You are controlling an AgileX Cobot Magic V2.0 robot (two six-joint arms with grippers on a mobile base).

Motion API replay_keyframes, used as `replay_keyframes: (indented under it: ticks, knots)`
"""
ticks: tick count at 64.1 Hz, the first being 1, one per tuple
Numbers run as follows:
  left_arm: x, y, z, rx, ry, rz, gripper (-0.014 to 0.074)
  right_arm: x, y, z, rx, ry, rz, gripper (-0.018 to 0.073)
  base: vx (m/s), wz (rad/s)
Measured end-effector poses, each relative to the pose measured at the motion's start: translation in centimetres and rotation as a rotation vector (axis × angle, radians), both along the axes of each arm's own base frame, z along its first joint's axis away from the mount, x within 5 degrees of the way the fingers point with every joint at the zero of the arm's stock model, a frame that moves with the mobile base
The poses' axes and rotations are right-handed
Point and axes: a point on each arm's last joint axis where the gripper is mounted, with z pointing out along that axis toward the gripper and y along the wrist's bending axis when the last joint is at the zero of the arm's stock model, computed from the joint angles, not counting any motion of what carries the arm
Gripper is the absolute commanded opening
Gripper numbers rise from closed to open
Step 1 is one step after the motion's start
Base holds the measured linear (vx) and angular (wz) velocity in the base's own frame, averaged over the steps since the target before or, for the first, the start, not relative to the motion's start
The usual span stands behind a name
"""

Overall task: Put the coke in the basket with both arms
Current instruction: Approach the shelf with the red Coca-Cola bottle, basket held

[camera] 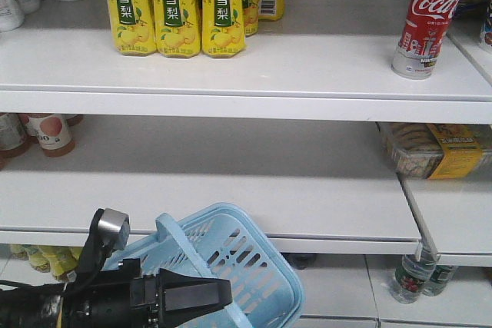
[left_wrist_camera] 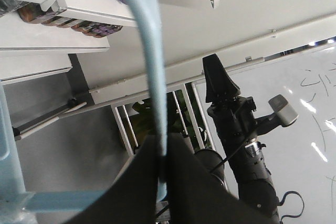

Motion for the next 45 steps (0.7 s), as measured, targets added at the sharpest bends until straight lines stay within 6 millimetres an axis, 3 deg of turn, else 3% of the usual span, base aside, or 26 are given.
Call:
replay_keyframes:
  ticks: [45]
  knots:
    - [0.00, 0.00, 0.00, 0.000, 0.001, 0.000, -0.0006, 0.00, 0.00, 0.00, 0.000, 0.000, 0.000, -0.0010, 0.04, 0.00]
